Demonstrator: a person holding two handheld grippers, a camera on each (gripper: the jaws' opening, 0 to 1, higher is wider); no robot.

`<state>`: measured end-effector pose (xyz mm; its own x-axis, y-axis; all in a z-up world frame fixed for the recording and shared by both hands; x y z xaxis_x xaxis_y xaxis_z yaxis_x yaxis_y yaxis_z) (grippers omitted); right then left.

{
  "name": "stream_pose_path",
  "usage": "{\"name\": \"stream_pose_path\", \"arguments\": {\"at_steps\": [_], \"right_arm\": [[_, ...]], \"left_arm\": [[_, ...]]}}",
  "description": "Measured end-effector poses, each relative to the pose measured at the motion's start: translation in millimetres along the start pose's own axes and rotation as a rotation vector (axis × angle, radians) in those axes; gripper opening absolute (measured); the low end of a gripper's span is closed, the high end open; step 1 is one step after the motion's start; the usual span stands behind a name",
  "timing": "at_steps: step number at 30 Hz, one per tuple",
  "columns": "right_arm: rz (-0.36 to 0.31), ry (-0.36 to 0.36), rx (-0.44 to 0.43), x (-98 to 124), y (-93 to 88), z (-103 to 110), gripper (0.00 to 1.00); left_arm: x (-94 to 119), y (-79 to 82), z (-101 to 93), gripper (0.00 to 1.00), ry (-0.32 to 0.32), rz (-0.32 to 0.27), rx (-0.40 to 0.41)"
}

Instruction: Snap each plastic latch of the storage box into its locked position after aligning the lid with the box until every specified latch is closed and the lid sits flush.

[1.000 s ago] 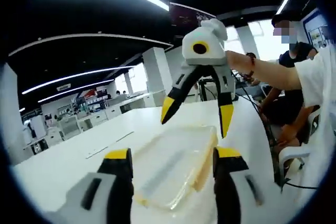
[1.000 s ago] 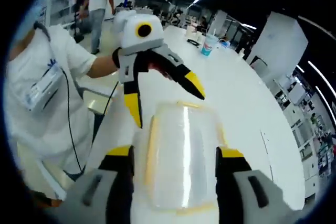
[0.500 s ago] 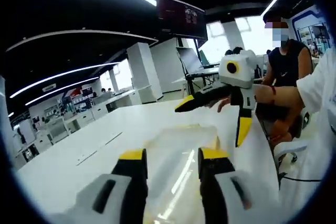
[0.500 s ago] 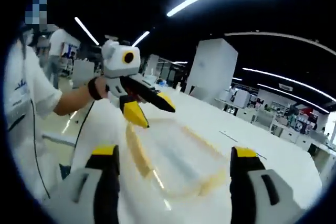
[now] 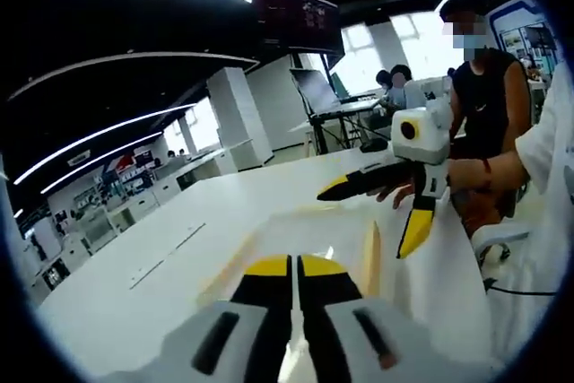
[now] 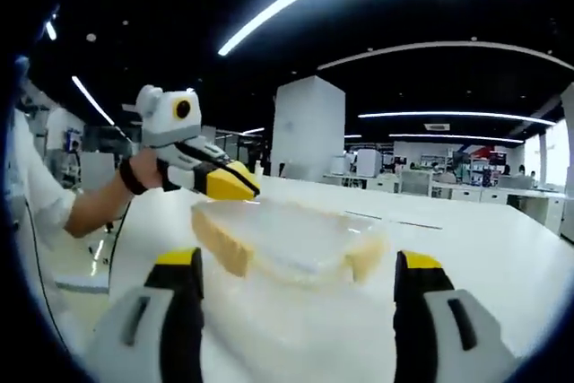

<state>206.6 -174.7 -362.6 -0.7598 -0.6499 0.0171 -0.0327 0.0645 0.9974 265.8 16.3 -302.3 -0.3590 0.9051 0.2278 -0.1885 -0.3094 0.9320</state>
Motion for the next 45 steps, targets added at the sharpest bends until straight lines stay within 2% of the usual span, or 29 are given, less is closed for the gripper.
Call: {"name": "stream_pose_path", "arguments": {"at_steps": [7, 8, 10, 13, 15, 17, 19, 20, 21, 23, 27, 31, 32, 37, 41, 45], "right_arm": [[0.03, 0.006, 0.042, -10.5, -0.5, 6.3, 0.85], [0.031, 0.01, 0.044, -11.5, -0.3, 7.7, 0.87], [0.043, -0.001, 0.07, -13.8, 0.9, 9.0, 0.87], [0.054, -0.009, 0.067, -14.7, 1.9, 8.7, 0.87], [0.051, -0.011, 0.043, -15.1, 2.5, 9.2, 0.89], [0.054, 0.0, 0.036, -15.4, 3.4, 10.1, 0.92], [0.076, -0.016, 0.042, -17.3, 4.6, 9.0, 0.88], [0.096, -0.038, 0.075, -16.9, 3.7, 7.0, 0.84], [0.094, -0.026, 0.082, -19.4, 2.6, 7.0, 0.85], [0.09, -0.032, 0.064, -22.5, 2.4, 5.3, 0.87], [0.101, -0.041, 0.054, -27.9, 3.5, 7.9, 0.91], [0.119, -0.047, 0.052, -27.7, 4.7, 6.6, 0.9], [0.121, -0.047, 0.05, -27.9, 4.8, 6.5, 0.89], [0.112, -0.055, 0.049, -28.6, 2.4, 9.1, 0.88], [0.061, -0.063, 0.049, -28.5, -2.4, 10.6, 0.87], [0.045, -0.069, 0.049, -29.9, -2.6, 12.9, 0.85]], "left_arm": [[-6.1, -6.9, -2.4, 0.0, -0.011, 0.038, -0.031], [-5.8, -6.0, -2.3, 0.0, -0.008, 0.026, -0.031], [-5.4, -5.5, -4.7, 0.0, -0.017, 0.041, 0.027], [-5.5, -4.9, -6.4, 0.0, -0.013, 0.046, 0.012], [-5.9, -4.2, -7.3, 0.0, -0.004, 0.067, 0.031], [-5.5, -4.2, -8.8, 0.0, -0.027, 0.066, 0.025], [-5.4, -5.2, -8.3, 0.0, -0.02, 0.063, 0.058], [-4.8, -6.4, -7.8, 0.0, -0.022, 0.054, 0.089], [-4.4, -7.2, -7.0, 0.0, -0.019, 0.049, 0.102], [-4.4, -8.0, -7.4, 0.0, -0.024, 0.04, 0.098], [-4.9, -4.7, -11.0, 0.0, -0.009, 0.058, 0.027], [-4.6, -5.0, -10.2, 0.0, -0.004, 0.06, 0.026], [-4.4, -5.9, -8.9, 0.0, -0.008, 0.056, 0.047], [-7.0, -7.5, -8.8, 0.0, -0.015, 0.035, 0.093], [-8.4, -8.0, -8.3, 0.0, -0.026, 0.034, 0.104], [-5.9, -9.8, -7.1, 0.0, -0.022, 0.03, 0.114]]}}
Point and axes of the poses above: the point that each gripper's makers call its tool centre point, and the gripper's own axes: x roughly backward along the fingers, z roughly to its left, y roughly out of its top, the point moved 9 cm from there along x, roughly backward along the fingers, and after that the axes turned 1 degree about -z, right-handed, at the moved point
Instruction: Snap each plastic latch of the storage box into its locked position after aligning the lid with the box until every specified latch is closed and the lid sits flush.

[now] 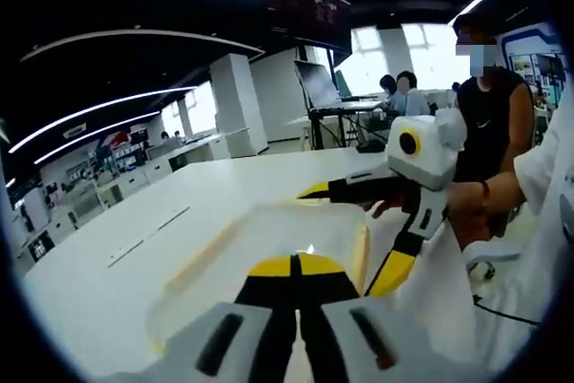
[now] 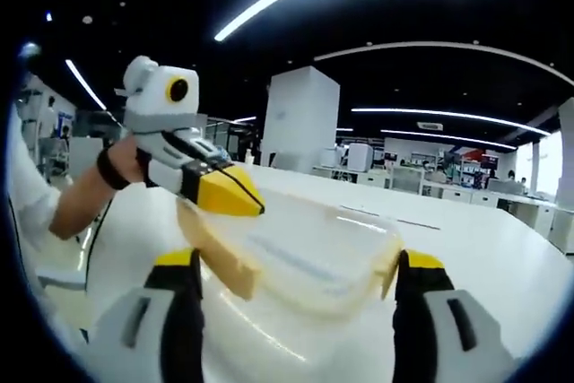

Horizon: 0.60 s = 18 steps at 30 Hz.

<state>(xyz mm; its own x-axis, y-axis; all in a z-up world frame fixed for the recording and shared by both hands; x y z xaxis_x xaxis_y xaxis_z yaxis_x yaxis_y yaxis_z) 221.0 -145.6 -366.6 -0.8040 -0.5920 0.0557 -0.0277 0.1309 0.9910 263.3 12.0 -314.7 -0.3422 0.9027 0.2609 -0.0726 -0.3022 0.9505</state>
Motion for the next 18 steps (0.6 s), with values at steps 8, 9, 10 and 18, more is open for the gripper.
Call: {"name": "stream_pose_path", "arguments": {"at_steps": [8, 9, 10, 18], "right_arm": [[0.037, 0.002, -0.002, -1.8, 3.5, 0.3, 0.82], [0.036, 0.003, -0.003, -1.9, 3.3, 0.4, 0.82], [0.031, 0.002, -0.005, -2.0, 2.6, 0.0, 0.82], [0.036, 0.036, -0.135, 1.4, -11.0, 2.9, 0.75]], "left_arm": [[2.6, -1.5, 0.7, 0.0, 0.005, -0.006, 0.002], [2.9, -1.6, 0.6, 0.0, 0.005, -0.007, 0.001], [2.5, -1.3, 0.7, 0.0, 0.007, -0.004, 0.001], [-2.9, 0.5, 0.1, 0.0, -0.01, 0.034, -0.005]]}}
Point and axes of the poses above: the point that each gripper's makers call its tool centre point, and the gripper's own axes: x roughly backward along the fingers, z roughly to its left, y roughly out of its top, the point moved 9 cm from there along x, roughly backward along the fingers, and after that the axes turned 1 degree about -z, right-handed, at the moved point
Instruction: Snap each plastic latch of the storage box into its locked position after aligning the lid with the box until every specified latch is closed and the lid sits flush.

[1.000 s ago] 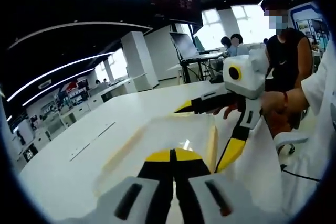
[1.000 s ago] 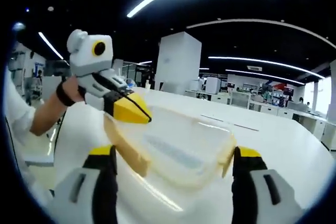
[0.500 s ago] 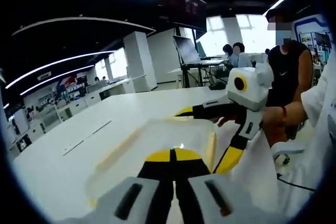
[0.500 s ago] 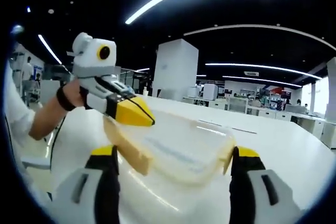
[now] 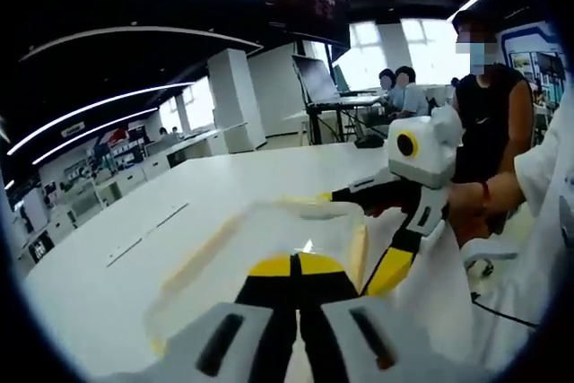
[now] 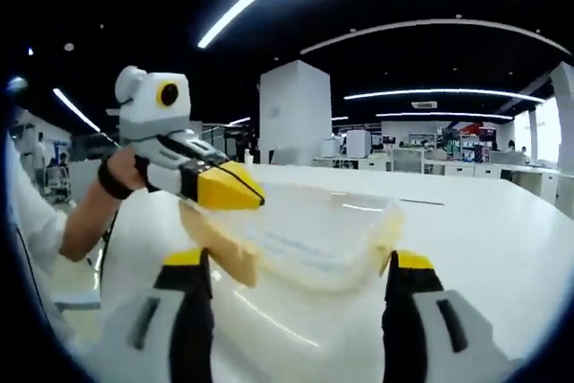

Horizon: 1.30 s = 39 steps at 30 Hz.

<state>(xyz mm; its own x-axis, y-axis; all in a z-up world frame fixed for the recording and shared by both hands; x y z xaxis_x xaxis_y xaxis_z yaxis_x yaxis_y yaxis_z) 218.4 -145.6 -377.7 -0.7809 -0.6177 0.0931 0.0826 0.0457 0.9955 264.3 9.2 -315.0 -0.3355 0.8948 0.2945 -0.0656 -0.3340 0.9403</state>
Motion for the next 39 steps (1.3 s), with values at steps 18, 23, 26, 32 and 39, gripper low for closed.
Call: {"name": "stream_pose_path", "arguments": {"at_steps": [18, 23, 26, 32, 39], "right_arm": [[-0.01, 0.024, 0.033, 0.4, 2.2, 0.2, 0.82], [-0.055, 0.151, -0.045, 7.6, 5.1, 5.1, 1.0], [-0.123, 0.101, 0.016, 15.9, 11.3, -2.8, 0.94], [-0.078, 0.113, 0.087, 11.7, 17.9, -11.2, 0.97], [-0.041, 0.162, 0.078, -3.0, 11.5, -19.1, 1.0]], "left_arm": [[-0.2, -0.2, -2.2, 0.0, 0.023, -0.026, -0.007], [24.2, -5.4, -6.7, 0.3, 0.027, -0.139, 0.022], [40.7, -9.9, -6.7, 0.27, 0.043, -0.176, 0.051], [66.2, -28.9, -1.9, 0.63, 0.15, -0.258, 0.106], [69.2, -51.9, 7.1, 0.84, 0.21, -0.263, 0.187]]}}
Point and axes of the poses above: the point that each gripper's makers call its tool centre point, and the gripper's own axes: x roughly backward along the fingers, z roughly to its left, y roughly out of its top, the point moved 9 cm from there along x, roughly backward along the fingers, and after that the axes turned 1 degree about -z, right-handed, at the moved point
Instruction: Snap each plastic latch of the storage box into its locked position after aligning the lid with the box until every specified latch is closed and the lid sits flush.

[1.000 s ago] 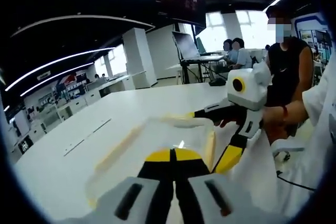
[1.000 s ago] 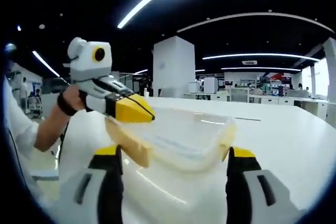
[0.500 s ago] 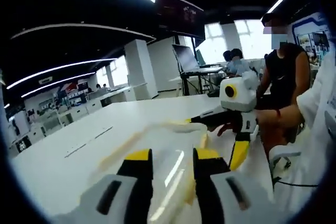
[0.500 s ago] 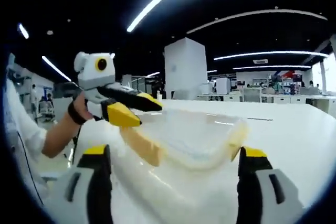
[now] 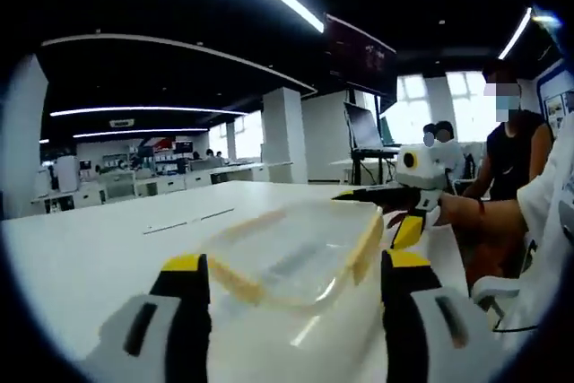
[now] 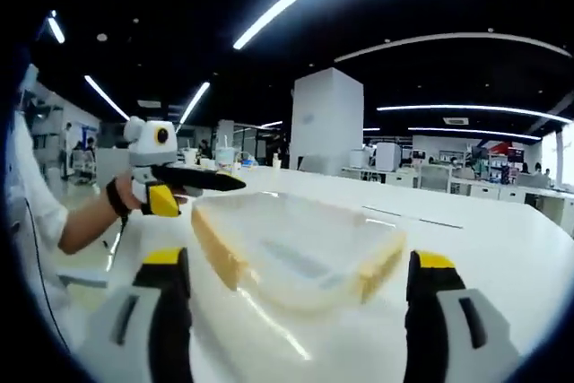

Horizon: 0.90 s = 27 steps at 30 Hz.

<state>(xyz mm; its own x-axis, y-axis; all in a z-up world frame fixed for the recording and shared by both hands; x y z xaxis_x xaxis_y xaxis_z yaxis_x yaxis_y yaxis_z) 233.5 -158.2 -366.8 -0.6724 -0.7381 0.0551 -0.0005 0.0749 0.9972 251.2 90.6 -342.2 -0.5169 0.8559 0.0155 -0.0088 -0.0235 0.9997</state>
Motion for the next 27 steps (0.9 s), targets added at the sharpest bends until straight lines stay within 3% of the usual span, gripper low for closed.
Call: {"name": "stream_pose_path", "arguments": {"at_steps": [3, 5, 8, 11, 14, 15, 27], "right_arm": [[0.01, 0.012, -0.013, -5.9, -0.4, -0.5, 1.0], [0.03, 0.001, 0.015, -8.8, -1.8, -2.1, 1.0], [0.038, 0.002, 0.013, -12.6, -1.9, -4.6, 1.0], [0.037, -0.001, -0.008, -12.8, 0.1, -6.4, 1.0], [0.041, 0.002, -0.007, -12.3, 0.4, -5.9, 1.0], [0.042, 0.002, -0.007, -12.2, 0.5, -5.7, 1.0], [0.061, 0.0, -0.02, -12.8, 3.0, -2.2, 1.0]], "left_arm": [[-4.9, -2.8, 0.8, 0.92, 0.021, 0.01, -0.007], [-6.5, -9.4, 4.8, 0.94, 0.055, 0.055, -0.028], [-8.6, -13.1, 6.5, 0.92, 0.051, 0.049, -0.007], [-11.9, -12.3, 2.9, 0.9, 0.006, 0.002, 0.069], [-15.9, -13.9, 3.0, 0.84, 0.025, 0.01, 0.056], [-17.0, -16.3, 3.5, 0.84, 0.03, 0.04, 0.031], [-26.5, -17.2, 1.0, 0.9, 0.044, 0.011, 0.102]]}}
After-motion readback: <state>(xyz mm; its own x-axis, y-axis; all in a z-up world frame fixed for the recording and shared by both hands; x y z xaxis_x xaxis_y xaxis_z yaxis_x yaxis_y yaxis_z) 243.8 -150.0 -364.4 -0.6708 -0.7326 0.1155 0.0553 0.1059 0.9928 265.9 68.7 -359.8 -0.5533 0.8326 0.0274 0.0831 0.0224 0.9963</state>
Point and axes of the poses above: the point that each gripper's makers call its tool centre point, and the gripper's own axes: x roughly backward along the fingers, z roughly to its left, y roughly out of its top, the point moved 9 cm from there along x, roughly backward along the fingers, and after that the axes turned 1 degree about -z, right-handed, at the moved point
